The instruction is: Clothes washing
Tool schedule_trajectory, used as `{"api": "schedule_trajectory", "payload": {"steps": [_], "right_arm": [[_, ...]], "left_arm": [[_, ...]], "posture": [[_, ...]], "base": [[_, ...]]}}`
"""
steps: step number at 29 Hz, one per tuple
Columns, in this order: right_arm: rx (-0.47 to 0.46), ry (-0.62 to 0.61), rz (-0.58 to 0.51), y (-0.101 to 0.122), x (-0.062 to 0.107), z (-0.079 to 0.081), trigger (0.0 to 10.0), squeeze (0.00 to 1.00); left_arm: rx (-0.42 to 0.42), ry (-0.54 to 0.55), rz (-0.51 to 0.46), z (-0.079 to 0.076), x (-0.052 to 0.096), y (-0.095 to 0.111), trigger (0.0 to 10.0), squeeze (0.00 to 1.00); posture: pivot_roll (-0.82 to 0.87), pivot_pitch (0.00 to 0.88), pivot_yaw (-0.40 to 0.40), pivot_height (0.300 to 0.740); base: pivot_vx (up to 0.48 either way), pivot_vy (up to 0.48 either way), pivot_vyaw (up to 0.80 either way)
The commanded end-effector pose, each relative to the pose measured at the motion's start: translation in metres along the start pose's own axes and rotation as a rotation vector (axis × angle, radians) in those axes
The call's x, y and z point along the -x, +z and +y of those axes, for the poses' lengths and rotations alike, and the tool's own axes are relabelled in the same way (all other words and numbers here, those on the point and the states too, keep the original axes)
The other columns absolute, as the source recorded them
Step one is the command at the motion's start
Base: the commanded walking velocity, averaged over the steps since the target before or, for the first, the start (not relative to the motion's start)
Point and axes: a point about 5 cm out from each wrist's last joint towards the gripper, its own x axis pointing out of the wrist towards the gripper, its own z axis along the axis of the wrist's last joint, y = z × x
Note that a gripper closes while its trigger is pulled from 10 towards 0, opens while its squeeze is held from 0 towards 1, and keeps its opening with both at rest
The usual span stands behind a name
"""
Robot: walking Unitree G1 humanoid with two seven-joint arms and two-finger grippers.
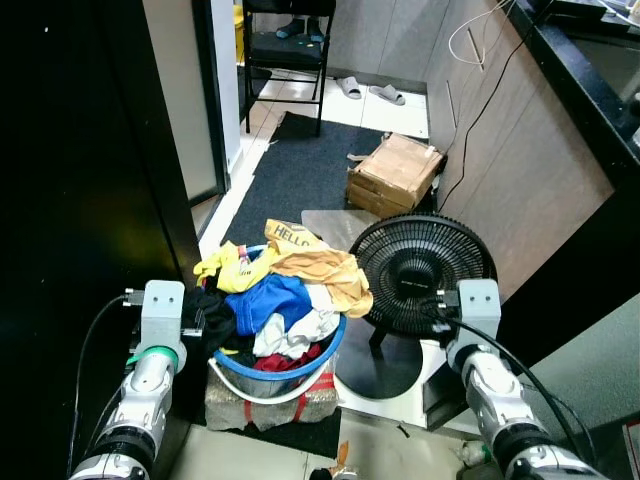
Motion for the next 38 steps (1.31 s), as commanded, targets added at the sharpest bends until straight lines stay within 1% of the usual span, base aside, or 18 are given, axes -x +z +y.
{"api": "schedule_trajectory", "payload": {"steps": [1, 2, 4, 5, 6, 7, 10, 11, 13, 15, 16, 17, 22, 23, 27, 30, 32, 38], "right_arm": [[0.010, -0.005, 0.019, -0.006, 0.004, -0.004, 10.0, 0.00], [-0.003, 0.014, -0.035, 0.008, -0.002, 0.000, 10.0, 0.00], [-0.003, 0.014, -0.035, 0.008, -0.002, 0.000, 10.0, 0.00], [-0.004, 0.074, -0.114, 0.029, -0.009, 0.013, 10.0, 0.00], [-0.004, 0.074, -0.114, 0.029, -0.009, 0.013, 10.0, 0.00], [0.002, 0.170, -0.189, 0.047, -0.011, 0.031, 10.0, 0.00], [0.002, 0.170, -0.189, 0.047, -0.011, 0.031, 10.0, 0.00], [0.008, 0.278, -0.259, 0.065, -0.010, 0.052, 10.0, 0.00], [0.008, 0.278, -0.259, 0.065, -0.010, 0.052, 10.0, 0.00], [-0.017, 0.393, -0.328, 0.089, -0.008, 0.086, 10.0, 0.00], [-0.017, 0.393, -0.328, 0.089, -0.008, 0.086, 10.0, 0.00], [-0.037, 0.401, -0.342, 0.098, -0.011, 0.099, 10.0, 0.00], [-0.037, 0.429, -0.346, 0.108, -0.015, 0.118, 10.0, 0.00], [-0.037, 0.429, -0.346, 0.108, -0.015, 0.118, 10.0, 0.00], [0.026, 0.423, -0.350, 0.106, -0.011, 0.106, 10.0, 0.00], [0.026, 0.423, -0.350, 0.106, -0.011, 0.106, 10.0, 0.00], [0.079, 0.389, -0.304, 0.094, -0.007, 0.085, 10.0, 0.00], [0.151, 0.317, -0.175, 0.068, -0.013, 0.057, 10.0, 0.00]], "left_arm": [[0.003, -0.009, 0.036, -0.001, 0.003, -0.009, 10.0, 0.00], [0.003, -0.030, -0.015, -0.005, 0.002, 0.005, 10.0, 0.00], [0.003, -0.030, -0.015, -0.005, 0.002, 0.005, 10.0, 0.00], [0.007, -0.145, -0.083, -0.024, 0.004, 0.029, 10.0, 0.00], [0.007, -0.145, -0.083, -0.024, 0.004, 0.029, 10.0, 0.00], [-0.002, -0.302, -0.114, -0.051, 0.013, 0.050, 10.0, 0.00], [-0.002, -0.302, -0.114, -0.051, 0.013, 0.050, 10.0, 0.00], [0.016, -0.396, -0.150, -0.081, 0.023, 0.070, 10.0, 0.00], [0.016, -0.396, -0.150, -0.081, 0.023, 0.070, 10.0, 0.00], [0.051, -0.424, -0.176, -0.109, 0.025, 0.089, 10.0, 0.00], [0.051, -0.424, -0.176, -0.109, 0.025, 0.089, 10.0, 0.00], [0.060, -0.395, -0.179, -0.111, 0.020, 0.093, 10.0, 0.00], [0.013, -0.341, -0.224, -0.103, 0.014, 0.100, 10.0, 0.00], [0.013, -0.341, -0.224, -0.103, 0.014, 0.100, 10.0, 0.00], [-0.063, -0.273, -0.200, -0.070, 0.016, 0.092, 10.0, 0.00], [-0.063, -0.273, -0.200, -0.070, 0.016, 0.092, 10.0, 0.00], [-0.091, -0.217, -0.125, -0.050, 0.017, 0.073, 10.0, 0.00], [-0.081, -0.170, -0.076, -0.042, 0.022, 0.061, 10.0, 0.00]], "posture": [[0.00, 0.052, -0.031, 0.740], [0.00, 0.063, -0.030, 0.740], [0.00, 0.063, -0.030, 0.740], [0.00, 0.081, -0.029, 0.740], [0.00, 0.081, -0.029, 0.740], [0.00, 0.093, -0.028, 0.740], [0.00, 0.093, -0.028, 0.740], [0.00, 0.104, -0.023, 0.740], [0.00, 0.104, -0.023, 0.740], [-0.01, 0.122, -0.031, 0.740], [-0.01, 0.122, -0.031, 0.740], [0.00, 0.130, -0.033, 0.740], [0.00, 0.167, -0.040, 0.740], [0.00, 0.167, -0.040, 0.740], [-0.03, 0.224, -0.042, 0.740], [-0.03, 0.224, -0.042, 0.740], [-0.04, 0.259, -0.046, 0.740], [-0.04, 0.323, -0.049, 0.740]], "base": [[0.000, 0.000, 0.00], [0.000, 0.000, 0.00], [0.000, 0.000, 0.00], [0.000, 0.000, 0.00], [0.000, 0.000, 0.00], [0.000, 0.000, 0.00], [0.000, 0.000, 0.00], [0.000, 0.000, 0.00], [0.000, 0.000, 0.00], [0.000, 0.000, 0.00], [0.000, 0.000, 0.00], [0.000, 0.000, 0.00], [0.000, 0.000, 0.00], [0.000, 0.000, 0.00], [0.000, 0.000, 0.00], [0.000, 0.000, 0.00], [0.000, 0.000, 0.00], [0.000, 0.000, 0.00]]}}
